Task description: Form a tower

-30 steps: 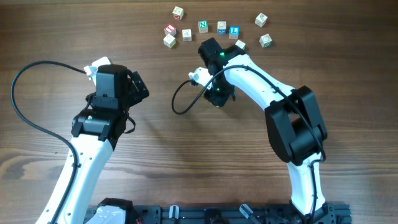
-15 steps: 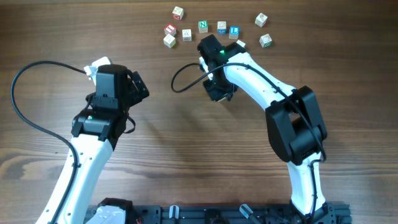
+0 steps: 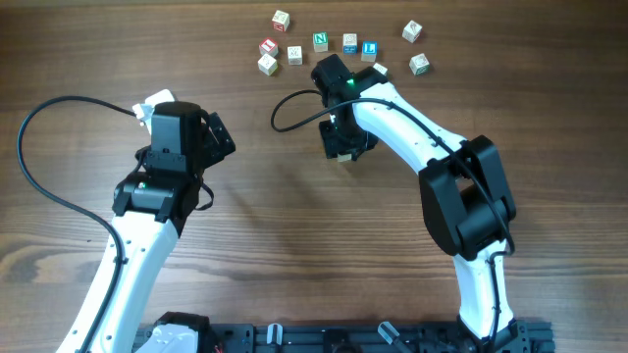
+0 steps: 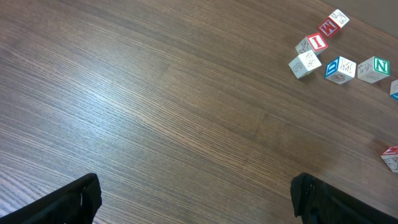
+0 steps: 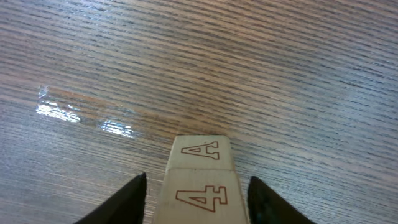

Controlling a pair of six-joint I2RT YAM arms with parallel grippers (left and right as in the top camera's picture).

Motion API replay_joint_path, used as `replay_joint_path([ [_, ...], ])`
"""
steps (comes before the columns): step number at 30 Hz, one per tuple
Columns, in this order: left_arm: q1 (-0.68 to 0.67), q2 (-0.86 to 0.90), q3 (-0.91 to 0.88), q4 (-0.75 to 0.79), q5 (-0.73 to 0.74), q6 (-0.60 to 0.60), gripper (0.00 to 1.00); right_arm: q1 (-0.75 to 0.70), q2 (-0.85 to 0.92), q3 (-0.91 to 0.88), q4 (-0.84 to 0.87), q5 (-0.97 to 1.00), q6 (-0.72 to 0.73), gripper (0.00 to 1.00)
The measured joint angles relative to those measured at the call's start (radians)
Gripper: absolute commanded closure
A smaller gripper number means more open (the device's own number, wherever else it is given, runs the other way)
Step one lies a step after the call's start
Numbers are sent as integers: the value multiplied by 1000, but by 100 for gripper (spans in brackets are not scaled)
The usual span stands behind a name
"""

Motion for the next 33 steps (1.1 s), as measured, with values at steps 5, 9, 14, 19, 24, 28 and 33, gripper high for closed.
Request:
replay_joint_path([
  [5, 0, 0, 0, 0, 0, 0, 0, 0, 0, 0, 1, 0, 4, 21],
  [9, 0, 0, 0, 0, 0, 0, 0, 0, 0, 3, -11, 0, 7, 13],
  [14, 0, 0, 0, 0, 0, 0, 0, 0, 3, 59, -71, -16, 7, 20],
  [19, 0, 0, 0, 0, 0, 0, 0, 0, 3, 88, -118, -19, 7, 23],
  [24, 0, 0, 0, 0, 0, 0, 0, 0, 3, 88, -131, -19, 0, 50],
  [28, 0, 0, 0, 0, 0, 0, 0, 0, 3, 88, -135, -19, -6, 60],
  [33, 0, 0, 0, 0, 0, 0, 0, 0, 3, 88, -135, -19, -9, 66],
])
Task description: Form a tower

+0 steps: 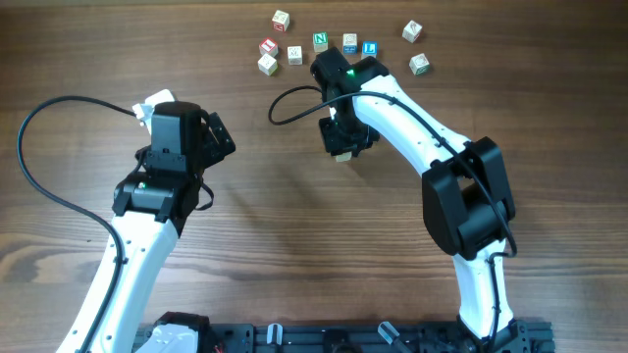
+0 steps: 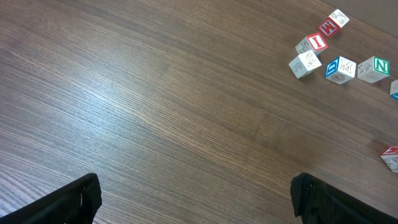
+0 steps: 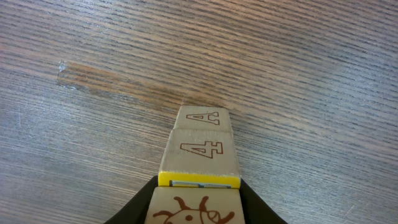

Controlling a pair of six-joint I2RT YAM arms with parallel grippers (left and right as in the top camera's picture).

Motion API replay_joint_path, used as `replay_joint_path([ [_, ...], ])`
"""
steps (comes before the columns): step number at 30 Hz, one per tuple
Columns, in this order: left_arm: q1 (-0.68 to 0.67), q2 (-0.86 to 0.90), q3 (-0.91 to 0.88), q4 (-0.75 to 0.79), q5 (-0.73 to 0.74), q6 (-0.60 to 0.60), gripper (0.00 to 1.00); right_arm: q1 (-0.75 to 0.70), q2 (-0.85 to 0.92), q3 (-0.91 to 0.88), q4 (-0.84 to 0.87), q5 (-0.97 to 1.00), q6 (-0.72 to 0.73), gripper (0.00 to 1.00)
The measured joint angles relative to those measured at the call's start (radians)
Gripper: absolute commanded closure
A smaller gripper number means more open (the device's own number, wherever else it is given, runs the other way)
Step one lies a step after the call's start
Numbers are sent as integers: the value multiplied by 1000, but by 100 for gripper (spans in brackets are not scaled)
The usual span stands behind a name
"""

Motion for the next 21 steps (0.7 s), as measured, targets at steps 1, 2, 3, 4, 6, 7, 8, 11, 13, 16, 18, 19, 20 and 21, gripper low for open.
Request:
replay_joint_path([
  [1, 0, 0, 0, 0, 0, 0, 0, 0, 0, 0, 0, 0, 0, 66],
  [2, 0, 0, 0, 0, 0, 0, 0, 0, 0, 0, 0, 0, 0, 65],
  [3, 0, 0, 0, 0, 0, 0, 0, 0, 0, 0, 0, 0, 0, 43],
  [4, 0, 0, 0, 0, 0, 0, 0, 0, 0, 0, 0, 0, 0, 34],
  [6, 0, 0, 0, 0, 0, 0, 0, 0, 0, 0, 0, 0, -3, 26],
  [7, 0, 0, 0, 0, 0, 0, 0, 0, 0, 0, 2, 0, -6, 12],
  [8, 0, 0, 0, 0, 0, 0, 0, 0, 0, 0, 5, 0, -5, 0],
  [11, 0, 0, 0, 0, 0, 0, 0, 0, 0, 0, 11, 0, -10, 0],
  [13, 0, 0, 0, 0, 0, 0, 0, 0, 0, 0, 11, 0, 13, 0],
  [16, 0, 0, 0, 0, 0, 0, 0, 0, 0, 0, 7, 0, 164, 0],
  [18, 0, 0, 0, 0, 0, 0, 0, 0, -2, 0, 1, 0, 291, 0],
  [19, 0, 0, 0, 0, 0, 0, 0, 0, -4, 0, -6, -4, 348, 0],
  [20, 0, 0, 0, 0, 0, 0, 0, 0, -10, 1, -14, -15, 433, 0],
  [21, 0, 0, 0, 0, 0, 0, 0, 0, -14, 1, -18, -39, 511, 0],
])
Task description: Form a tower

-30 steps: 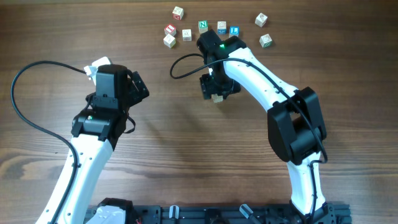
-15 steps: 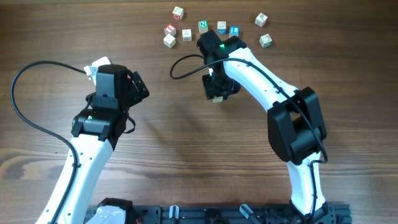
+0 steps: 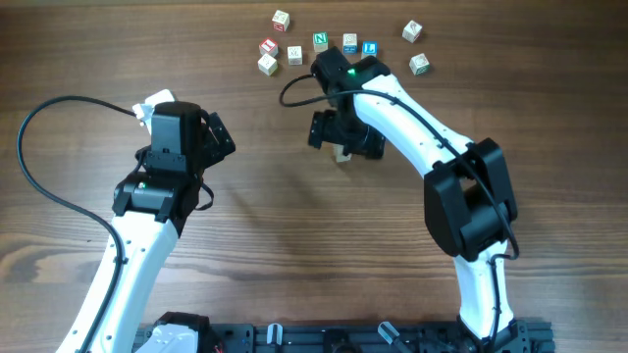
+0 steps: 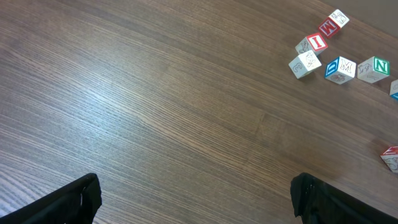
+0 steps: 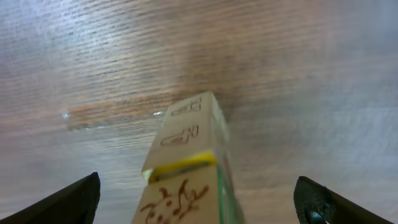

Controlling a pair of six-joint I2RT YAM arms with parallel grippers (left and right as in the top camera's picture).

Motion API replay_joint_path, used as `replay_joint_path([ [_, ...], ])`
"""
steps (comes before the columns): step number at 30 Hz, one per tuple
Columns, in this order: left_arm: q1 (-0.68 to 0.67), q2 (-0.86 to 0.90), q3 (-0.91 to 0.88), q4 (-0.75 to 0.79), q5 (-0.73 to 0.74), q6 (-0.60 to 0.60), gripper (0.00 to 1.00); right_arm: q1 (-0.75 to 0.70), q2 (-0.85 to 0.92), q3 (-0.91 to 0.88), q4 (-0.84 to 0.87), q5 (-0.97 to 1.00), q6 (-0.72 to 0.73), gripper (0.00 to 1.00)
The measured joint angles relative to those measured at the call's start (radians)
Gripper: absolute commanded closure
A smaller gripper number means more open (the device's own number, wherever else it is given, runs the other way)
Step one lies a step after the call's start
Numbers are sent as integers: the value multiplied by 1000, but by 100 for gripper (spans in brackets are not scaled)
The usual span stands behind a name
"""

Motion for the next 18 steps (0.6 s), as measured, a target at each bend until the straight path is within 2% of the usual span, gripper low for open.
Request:
replay_joint_path([
  [5, 0, 0, 0, 0, 0, 0, 0, -5, -7, 1, -1, -104, 259, 0],
  [11, 0, 0, 0, 0, 0, 0, 0, -8, -7, 1, 34, -100, 313, 0],
  [18, 0, 0, 0, 0, 0, 0, 0, -12, -7, 1, 5, -77, 612, 0],
])
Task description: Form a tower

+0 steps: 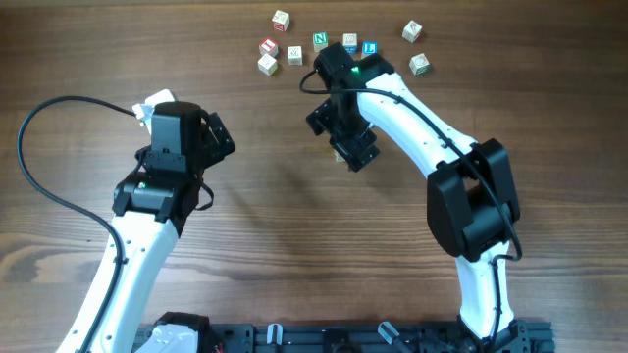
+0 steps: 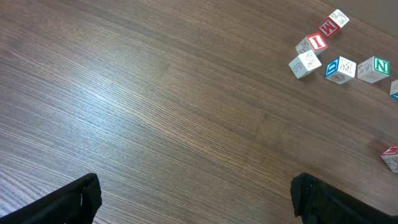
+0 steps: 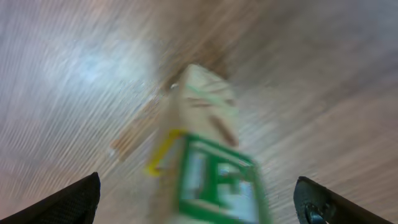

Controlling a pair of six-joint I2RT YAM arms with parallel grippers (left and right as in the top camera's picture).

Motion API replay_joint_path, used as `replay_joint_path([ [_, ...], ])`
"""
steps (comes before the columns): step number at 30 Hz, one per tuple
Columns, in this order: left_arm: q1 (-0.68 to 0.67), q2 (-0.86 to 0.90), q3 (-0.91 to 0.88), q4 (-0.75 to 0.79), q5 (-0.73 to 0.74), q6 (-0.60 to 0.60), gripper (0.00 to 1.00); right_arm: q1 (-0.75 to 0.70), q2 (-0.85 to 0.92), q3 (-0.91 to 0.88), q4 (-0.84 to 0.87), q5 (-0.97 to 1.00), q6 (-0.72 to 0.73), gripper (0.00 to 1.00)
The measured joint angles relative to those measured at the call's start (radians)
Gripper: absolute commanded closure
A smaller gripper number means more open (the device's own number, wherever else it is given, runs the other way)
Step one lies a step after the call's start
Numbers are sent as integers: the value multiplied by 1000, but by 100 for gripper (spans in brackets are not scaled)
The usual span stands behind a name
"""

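Note:
A tower of wooden letter blocks (image 3: 205, 143) stands on the table under my right gripper (image 3: 199, 199). The right wrist view is blurred. It shows a green-framed face on top, a yellow-edged block below it and pale blocks under that. The right jaws are wide open, one on each side of the tower and clear of it. From overhead only a pale bit of the tower (image 1: 342, 149) shows beneath the right gripper (image 1: 339, 132). My left gripper (image 2: 194, 199) is open over bare wood, far to the left (image 1: 211, 137).
Several loose letter blocks (image 1: 294, 54) lie scattered at the far edge of the table, behind the right arm. In the left wrist view these loose blocks (image 2: 339, 65) sit at the upper right. A black cable (image 1: 39, 186) loops at the left.
My right wrist has turned, so its open jaws now stand diagonally round the tower. The wrist view has gone blurred, and the green-framed top face now shows. The left arm is unchanged.
My right fingers stood close beside a low stack showing A and 4. Then they were shut on a block with a brown drawing atop a yellow-edged block on that stack. Then they stood wide open round the tower, and now they have turned. The left arm never moved.

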Motion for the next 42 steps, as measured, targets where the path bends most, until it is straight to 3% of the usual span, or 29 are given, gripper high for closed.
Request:
replay_joint_path([
  [9, 0, 0, 0, 0, 0, 0, 0, 0, 0, 0, 29, 69, 173, 0],
  [26, 0, 0, 0, 0, 0, 0, 0, 0, 11, -40, 103, 72, 181, 2],
  [36, 0, 0, 0, 0, 0, 0, 0, 0, 12, -40, 104, 72, 194, 24],
  [42, 0, 0, 0, 0, 0, 0, 0, 0, 12, -40, 102, 72, 195, 30],
])
